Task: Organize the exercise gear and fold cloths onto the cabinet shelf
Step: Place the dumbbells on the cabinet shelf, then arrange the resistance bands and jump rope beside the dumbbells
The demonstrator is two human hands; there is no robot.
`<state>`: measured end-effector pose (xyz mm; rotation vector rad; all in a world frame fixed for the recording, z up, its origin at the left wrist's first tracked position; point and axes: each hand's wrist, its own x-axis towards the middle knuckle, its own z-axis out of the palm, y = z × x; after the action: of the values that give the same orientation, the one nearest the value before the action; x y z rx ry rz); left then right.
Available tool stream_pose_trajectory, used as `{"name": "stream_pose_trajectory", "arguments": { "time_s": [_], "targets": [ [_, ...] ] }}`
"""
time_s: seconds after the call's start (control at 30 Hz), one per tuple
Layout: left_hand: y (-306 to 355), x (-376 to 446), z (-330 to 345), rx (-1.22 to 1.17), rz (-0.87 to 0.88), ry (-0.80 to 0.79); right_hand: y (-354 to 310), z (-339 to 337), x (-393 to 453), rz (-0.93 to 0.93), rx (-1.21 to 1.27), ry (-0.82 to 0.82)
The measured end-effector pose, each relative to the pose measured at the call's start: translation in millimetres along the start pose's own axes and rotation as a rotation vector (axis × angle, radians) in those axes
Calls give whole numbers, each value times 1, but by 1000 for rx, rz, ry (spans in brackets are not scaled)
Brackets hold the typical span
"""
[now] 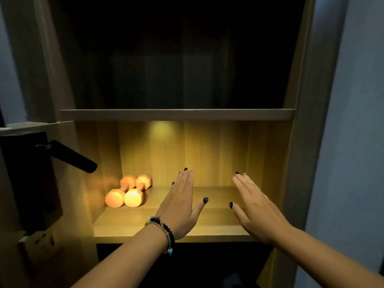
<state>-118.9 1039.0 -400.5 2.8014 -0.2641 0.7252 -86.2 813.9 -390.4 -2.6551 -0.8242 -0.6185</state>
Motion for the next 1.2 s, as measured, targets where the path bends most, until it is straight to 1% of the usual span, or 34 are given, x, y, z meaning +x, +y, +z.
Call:
{"name": "stream_pose_trajectory", "arguments": {
  "time_s": [0.2,0.43,0.53,0.63,0.83,1.03,1.13,1.2],
  "targets": [
    [32,32,31,-140,107,-40,41,-9,-24,73,-50,28],
    [66,81,86,-73,326,-76,91,-10,-41,226,-125,1],
    [76,105,104,-101,427,-92,111,-15,-35,275,-139,14],
    [88,130,111,-167,491,-145,129,-25,-21,348,-140,11],
    [124,169,82,-255,557,-295,135,-75,0,471,-137,-70],
    [158,177,38,-330,547,-470,111,-138,5,676,-118,-122],
    [178,180,20,-395,544,-516,108,-163,-4,791,-107,-143],
    [193,187,10,-417,575,-514,109,-178,-12,860,-101,-140]
  ]
}}
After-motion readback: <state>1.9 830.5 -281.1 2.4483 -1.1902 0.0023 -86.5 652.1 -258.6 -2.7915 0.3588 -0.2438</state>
